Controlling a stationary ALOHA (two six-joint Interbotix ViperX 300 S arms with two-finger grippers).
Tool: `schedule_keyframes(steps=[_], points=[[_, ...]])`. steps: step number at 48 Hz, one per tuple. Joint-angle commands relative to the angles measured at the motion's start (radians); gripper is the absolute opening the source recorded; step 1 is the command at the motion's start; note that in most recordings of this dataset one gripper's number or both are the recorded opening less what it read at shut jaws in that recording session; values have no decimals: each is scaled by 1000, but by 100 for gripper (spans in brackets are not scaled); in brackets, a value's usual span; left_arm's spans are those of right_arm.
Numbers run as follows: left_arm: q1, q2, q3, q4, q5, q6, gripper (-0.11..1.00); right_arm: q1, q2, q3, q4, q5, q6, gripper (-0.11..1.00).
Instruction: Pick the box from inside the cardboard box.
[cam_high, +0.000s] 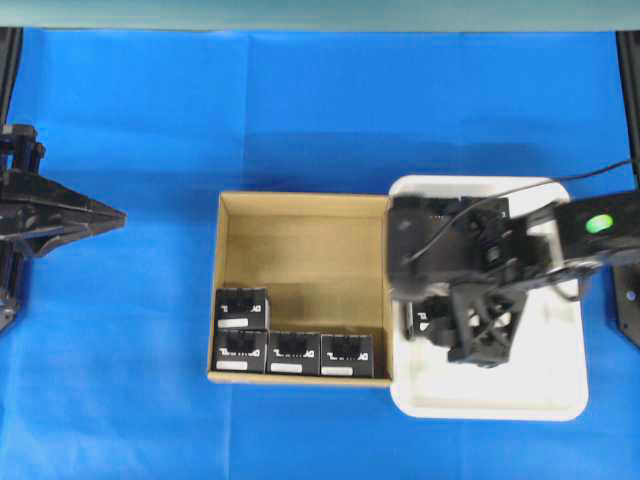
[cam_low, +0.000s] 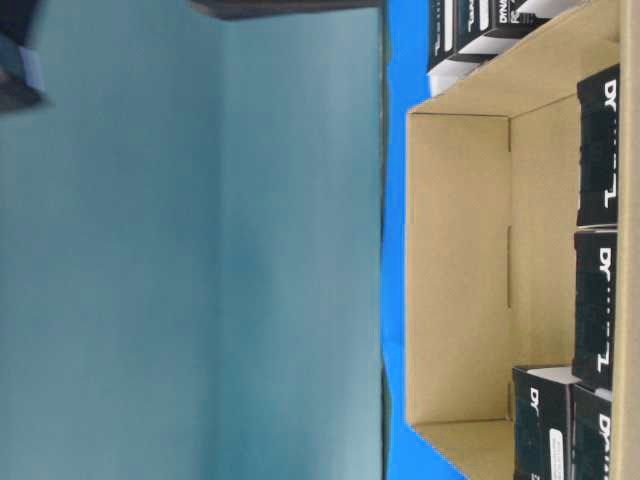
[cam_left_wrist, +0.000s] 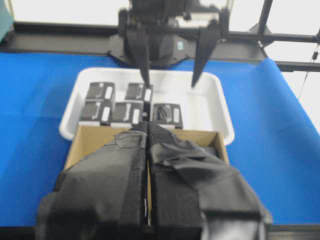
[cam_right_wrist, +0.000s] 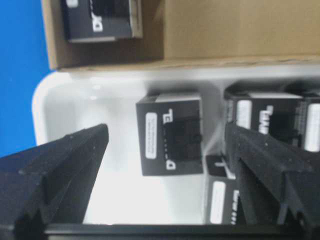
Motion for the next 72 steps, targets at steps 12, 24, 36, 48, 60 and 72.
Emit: schedule_keyframes(steps=[12,24,36,48,60,72], points=[[-2,8,-29,2,-9,0,-5,-12,-190,46,5,-17,2,96],[-2,8,-29,3,-9,0,-5,-12,-327,138,3,-63,2,96],[-2,8,-29,2,-5,0,-5,-11,-483,216,3,-135,2,96],[-2,8,-29,2,-3,0,-5,-12,-607,299,3,-235,3,96],[-2,8,-29,2,-2,2,-5,-11,-675,342,5,-288,2,96],[0,9,-29,2,-2,2,-5,-11,-704,364,3,-290,2,96]])
